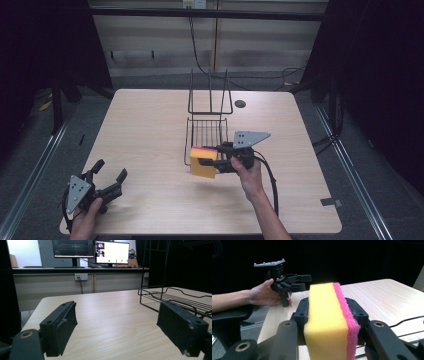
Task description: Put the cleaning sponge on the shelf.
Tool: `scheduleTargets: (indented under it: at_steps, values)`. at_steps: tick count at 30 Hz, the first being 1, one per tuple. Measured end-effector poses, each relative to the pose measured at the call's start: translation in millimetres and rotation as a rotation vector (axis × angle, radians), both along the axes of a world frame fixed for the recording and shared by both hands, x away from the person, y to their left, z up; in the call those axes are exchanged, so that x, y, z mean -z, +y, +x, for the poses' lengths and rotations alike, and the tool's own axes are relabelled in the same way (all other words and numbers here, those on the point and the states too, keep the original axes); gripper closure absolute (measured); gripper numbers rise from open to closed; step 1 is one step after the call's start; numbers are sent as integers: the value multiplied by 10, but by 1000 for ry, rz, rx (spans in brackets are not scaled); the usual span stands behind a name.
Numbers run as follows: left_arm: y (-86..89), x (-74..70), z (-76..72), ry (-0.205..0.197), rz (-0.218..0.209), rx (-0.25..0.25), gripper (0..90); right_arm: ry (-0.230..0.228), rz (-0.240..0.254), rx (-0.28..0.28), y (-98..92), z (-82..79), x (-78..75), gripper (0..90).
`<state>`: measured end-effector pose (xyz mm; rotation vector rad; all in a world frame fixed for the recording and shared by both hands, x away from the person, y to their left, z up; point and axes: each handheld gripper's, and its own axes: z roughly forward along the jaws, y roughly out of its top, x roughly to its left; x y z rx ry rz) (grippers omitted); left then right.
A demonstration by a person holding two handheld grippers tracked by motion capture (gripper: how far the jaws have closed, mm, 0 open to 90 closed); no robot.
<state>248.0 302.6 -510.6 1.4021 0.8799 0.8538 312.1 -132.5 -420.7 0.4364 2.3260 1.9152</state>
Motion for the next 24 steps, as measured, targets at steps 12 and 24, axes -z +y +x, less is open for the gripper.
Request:
scheduleTargets:
  at_steps: [12,24]
  values:
    - [1,0,-1,0,1,1,156,20,16,11,-67,187,-3,594]
    - [2,0,-1,1,2,1,156,22,23,25,-103,338,-50,594]
